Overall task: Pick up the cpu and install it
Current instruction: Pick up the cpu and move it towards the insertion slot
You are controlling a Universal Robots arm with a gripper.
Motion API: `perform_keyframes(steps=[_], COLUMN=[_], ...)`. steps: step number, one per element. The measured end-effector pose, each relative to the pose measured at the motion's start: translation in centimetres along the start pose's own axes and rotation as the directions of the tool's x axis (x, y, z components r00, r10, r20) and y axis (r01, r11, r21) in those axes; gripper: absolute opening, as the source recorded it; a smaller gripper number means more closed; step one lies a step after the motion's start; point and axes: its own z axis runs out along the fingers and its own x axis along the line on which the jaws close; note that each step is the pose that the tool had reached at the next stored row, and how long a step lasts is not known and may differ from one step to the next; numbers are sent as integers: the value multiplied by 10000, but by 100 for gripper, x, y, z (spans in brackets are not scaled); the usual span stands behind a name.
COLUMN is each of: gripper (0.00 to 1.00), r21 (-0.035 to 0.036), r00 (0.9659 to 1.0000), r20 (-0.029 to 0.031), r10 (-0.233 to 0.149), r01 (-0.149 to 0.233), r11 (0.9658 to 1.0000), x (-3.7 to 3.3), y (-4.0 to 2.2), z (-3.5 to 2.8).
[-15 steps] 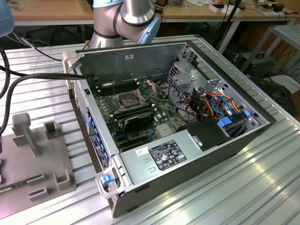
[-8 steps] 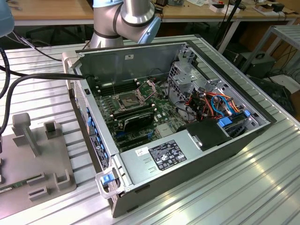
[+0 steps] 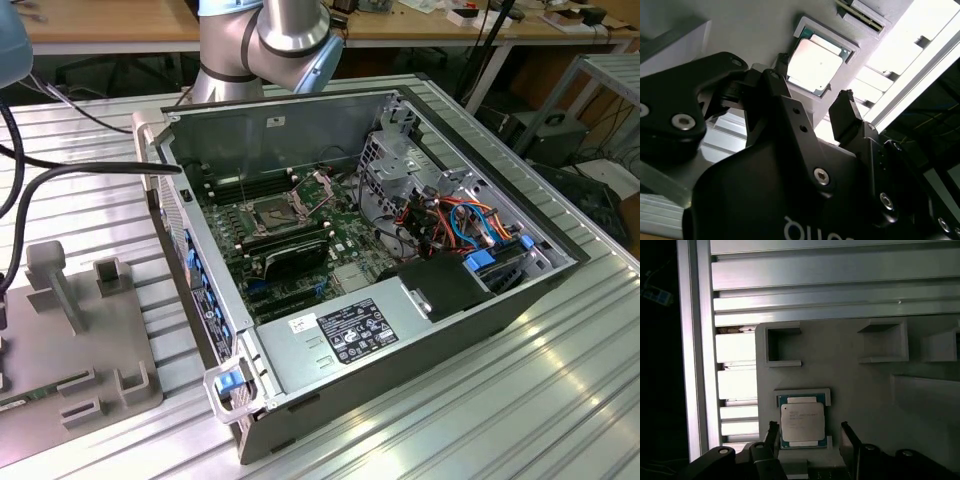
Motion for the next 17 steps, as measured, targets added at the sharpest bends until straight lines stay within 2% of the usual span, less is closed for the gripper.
perform_keyframes(steps=[6,8,12,17], gripper=[60,60,60,60], r21=[1,2,3,7], r00=[10000,10000,10000,10000], r20=[-2,0,0,1], r10=[0,1,1,0], r01=[0,-1,-1,0], r11=[10000,10000,10000,10000], x=[2,2,2,3], y=[-5,-7,-8,-10], z=[119,194,217,277])
